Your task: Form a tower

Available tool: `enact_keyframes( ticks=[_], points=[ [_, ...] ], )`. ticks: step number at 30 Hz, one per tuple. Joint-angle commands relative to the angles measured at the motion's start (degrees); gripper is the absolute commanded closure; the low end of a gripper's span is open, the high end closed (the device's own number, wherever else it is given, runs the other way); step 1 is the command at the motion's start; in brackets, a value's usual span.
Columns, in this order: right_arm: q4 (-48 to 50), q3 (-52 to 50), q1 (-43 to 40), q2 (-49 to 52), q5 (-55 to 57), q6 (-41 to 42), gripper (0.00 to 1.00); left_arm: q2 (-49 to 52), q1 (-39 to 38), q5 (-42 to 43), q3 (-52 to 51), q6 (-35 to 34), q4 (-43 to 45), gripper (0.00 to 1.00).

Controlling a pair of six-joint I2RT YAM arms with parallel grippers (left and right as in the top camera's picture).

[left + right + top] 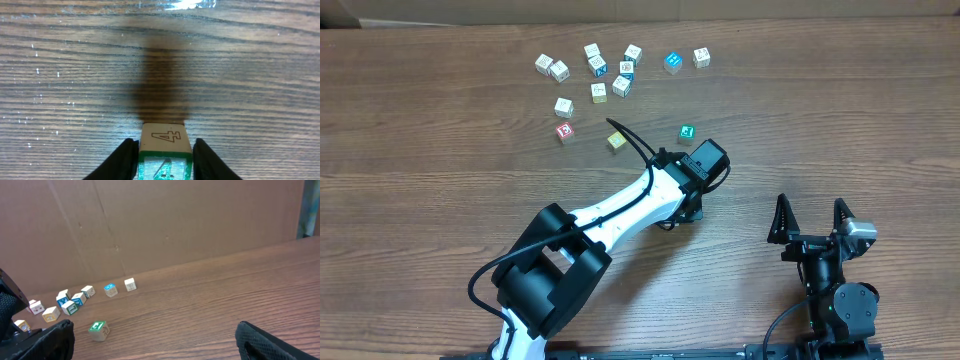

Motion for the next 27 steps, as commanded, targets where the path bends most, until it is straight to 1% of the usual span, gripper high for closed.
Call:
enact_keyframes(
  ticks=[1,2,3,4,7,9,12,16,21,24,25,27],
  points=[
    [0.2,-0.6,0.3,-0.5,0.0,-0.3,0.0,1.1,-0.3,-1.0,-0.3,-2.4,0.3,0.64],
    [0.2,-0.6,0.3,-0.5,0.0,-0.3,0.0,1.1,-0.3,-1.0,-0.3,-2.5,0.3,0.6],
    [0.2,-0.6,0.3,-0.5,0.0,-0.3,0.0,1.1,-0.3,-1.0,-0.3,-2.4,0.2,0.52],
    [0.2,-0.6,0.3,-0.5,0.0,-0.3,0.0,1.1,-0.3,-1.0,-0.3,-2.4,0.1,0.48],
    [0.2,-0.6,0.3,-0.5,0.0,-0.3,0.0,1.1,-0.3,-1.0,-0.3,-1.1,0.2,0.4],
    [0.2,-0.6,0.3,-0.5,0.0,-0.3,0.0,1.0,-0.2,-2.7,-0.1,0.8,0.3,0.35],
    [0.2,-0.6,0.3,-0.5,0.0,-0.3,0.0,0.7,0.8,-5.1,1.3,3.7,-0.2,0.31],
    [0.2,-0.6,0.3,-0.5,0.0,-0.3,0.0,-0.5,3.1,-5.0,5.8,7.6,-1.2,0.27],
    [0.2,-0.6,0.3,-0.5,0.0,-0.3,0.0,-1.6,6.7,-4.9,14.1,12.1,-3.9,0.25],
    [0.2,-0.6,0.3,-0.5,0.0,-0.3,0.0,-1.6,8.5,-4.9,19.9,15.5,-8.0,0.28],
    [0.2,-0.6,0.3,-0.5,0.0,-0.3,0.0,-1.6,8.9,-4.9,21.3,16.3,-9.3,0.27],
    [0.2,-0.6,0.3,-0.5,0.0,-0.3,0.0,-1.7,9.6,-5.1,23.9,20.4,-11.1,0.25]
  ],
)
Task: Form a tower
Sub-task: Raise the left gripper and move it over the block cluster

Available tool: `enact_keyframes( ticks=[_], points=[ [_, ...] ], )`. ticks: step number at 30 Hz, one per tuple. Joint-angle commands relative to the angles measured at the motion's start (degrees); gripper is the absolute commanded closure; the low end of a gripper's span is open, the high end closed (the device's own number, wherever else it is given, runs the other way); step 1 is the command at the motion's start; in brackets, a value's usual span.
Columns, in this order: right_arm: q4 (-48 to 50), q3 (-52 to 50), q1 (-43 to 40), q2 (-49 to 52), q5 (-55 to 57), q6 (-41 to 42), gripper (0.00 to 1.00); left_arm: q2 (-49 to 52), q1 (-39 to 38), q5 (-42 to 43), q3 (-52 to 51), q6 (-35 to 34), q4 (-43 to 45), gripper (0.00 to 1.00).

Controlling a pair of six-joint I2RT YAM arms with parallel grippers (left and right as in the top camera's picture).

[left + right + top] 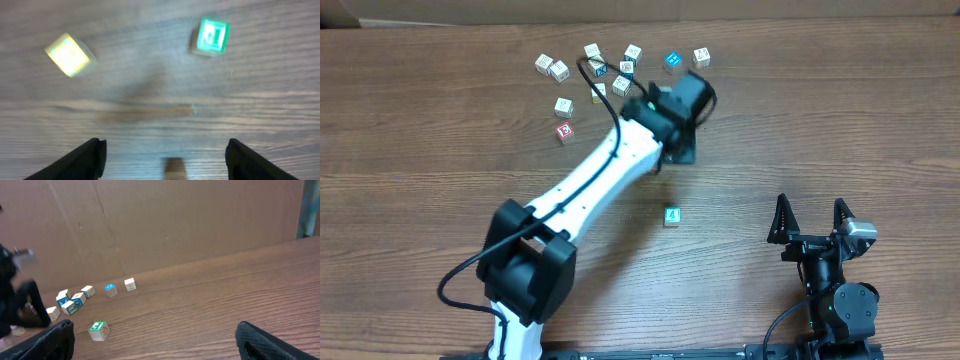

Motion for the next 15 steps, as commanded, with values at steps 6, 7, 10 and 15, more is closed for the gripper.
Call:
enact_keyframes(
  ticks=[6,7,10,15],
  points=[
    [0.2,-0.6,0.3,-0.5,0.0,-0.2,0.0,-1.6,3.2,-1.6,8.3,18.4,-2.3,0.3],
    [0.2,-0.6,0.3,-0.5,0.0,-0.2,0.0,-1.6,3.7,-2.2,9.0,18.9,-2.6,0.33],
    [0.2,-0.6,0.3,-0.5,0.0,-0.2,0.0,-1.6,5.7,-4.7,12.7,18.8,-4.5,0.38],
    [0.2,-0.6,0.3,-0.5,0.0,-0.2,0.0,-1.6,10.0,-8.8,23.3,18.9,-4.9,0.38]
  ],
)
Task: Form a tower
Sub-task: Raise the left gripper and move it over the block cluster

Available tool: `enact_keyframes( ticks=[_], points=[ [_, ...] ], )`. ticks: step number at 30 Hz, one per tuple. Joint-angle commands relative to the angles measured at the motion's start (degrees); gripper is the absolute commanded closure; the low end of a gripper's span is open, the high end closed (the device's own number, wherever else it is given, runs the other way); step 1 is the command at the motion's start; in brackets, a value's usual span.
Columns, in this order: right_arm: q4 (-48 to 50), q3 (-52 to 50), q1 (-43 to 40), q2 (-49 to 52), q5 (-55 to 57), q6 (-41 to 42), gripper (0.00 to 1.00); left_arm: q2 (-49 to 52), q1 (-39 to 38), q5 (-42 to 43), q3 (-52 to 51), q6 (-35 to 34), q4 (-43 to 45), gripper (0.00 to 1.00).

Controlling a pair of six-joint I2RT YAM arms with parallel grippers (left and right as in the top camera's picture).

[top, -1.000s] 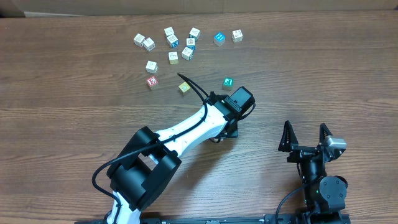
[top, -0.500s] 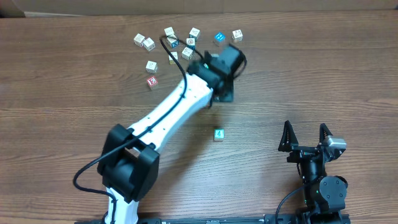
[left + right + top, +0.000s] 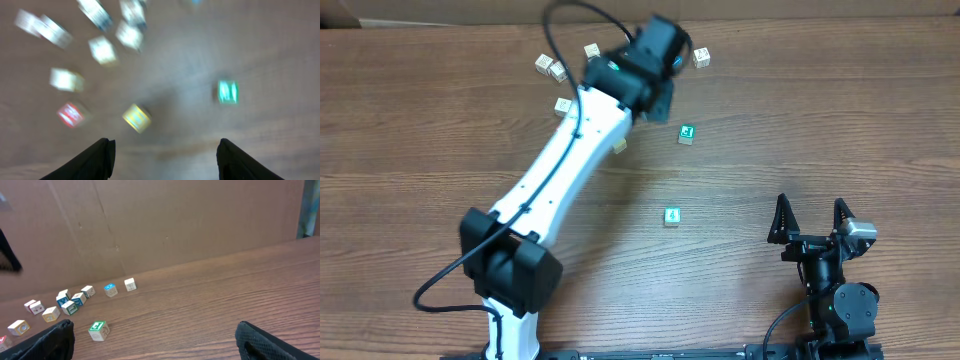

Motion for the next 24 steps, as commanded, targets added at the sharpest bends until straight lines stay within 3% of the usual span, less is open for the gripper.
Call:
enact_keyframes(
  ticks=[1,4,7,17,24],
  points=[
    [0.2,-0.6,0.3,-0.5,0.0,-0.3,0.0,-1.6,3.9,-4.3,9.2,3.1,1.8,0.38],
    [0.2,-0.6,0.3,-0.5,0.0,-0.3,0.0,-1.6,7.3,-4.0,14.5,4.2,5.1,0.36],
    [0.2,-0.6,0.3,-0.5,0.0,-0.3,0.0,-1.6,10.7,-4.0,16.6,4.1,8.9,0.26],
    [0.2,-0.6,0.3,-0.5,0.0,-0.3,0.0,0.6,20.4,-2.4,15.4,3.9,11.1,0.22],
    [0.2,-0.6,0.3,-0.5,0.0,-0.3,0.0,8.3,25.0,6.6,15.3,3.9,9.0,0.23]
  ],
)
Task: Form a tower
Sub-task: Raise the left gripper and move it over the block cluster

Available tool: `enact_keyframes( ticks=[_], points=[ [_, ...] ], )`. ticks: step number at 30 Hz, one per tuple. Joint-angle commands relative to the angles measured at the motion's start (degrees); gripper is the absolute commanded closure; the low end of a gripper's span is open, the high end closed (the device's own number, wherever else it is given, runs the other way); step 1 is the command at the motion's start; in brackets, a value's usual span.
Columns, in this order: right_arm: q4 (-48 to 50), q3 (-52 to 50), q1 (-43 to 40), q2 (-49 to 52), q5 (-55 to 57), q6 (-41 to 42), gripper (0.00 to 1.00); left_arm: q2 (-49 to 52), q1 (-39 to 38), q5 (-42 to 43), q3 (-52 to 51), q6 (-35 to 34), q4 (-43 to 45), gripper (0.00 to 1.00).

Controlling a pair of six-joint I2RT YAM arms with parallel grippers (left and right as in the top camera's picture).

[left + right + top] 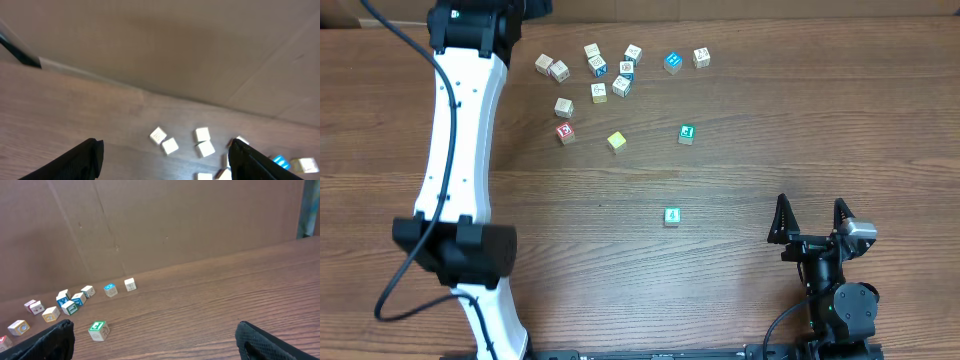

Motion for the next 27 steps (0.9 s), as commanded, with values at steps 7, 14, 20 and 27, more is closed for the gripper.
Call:
enact_keyframes(
  ticks=[7,14,20,27],
  points=[
    [0.2,-0.6,0.3,-0.5,0.0,-0.3,0.0,13.5,1.8,8.0,-0.2,1.0,-7.2,0.18],
    [0.2,-0.6,0.3,-0.5,0.0,-0.3,0.0,19.8,1.7,9.0,-0.2,3.9,-13.2,0.11],
    [0.2,-0.6,0.3,-0.5,0.0,-0.3,0.0,21.7,1.7,9.0,-0.2,4.0,-18.7,0.07],
    [0.2,-0.6,0.3,-0.5,0.0,-0.3,0.0,21.9,1.4,11.2,-0.2,4.0,-23.5,0.04]
  ],
)
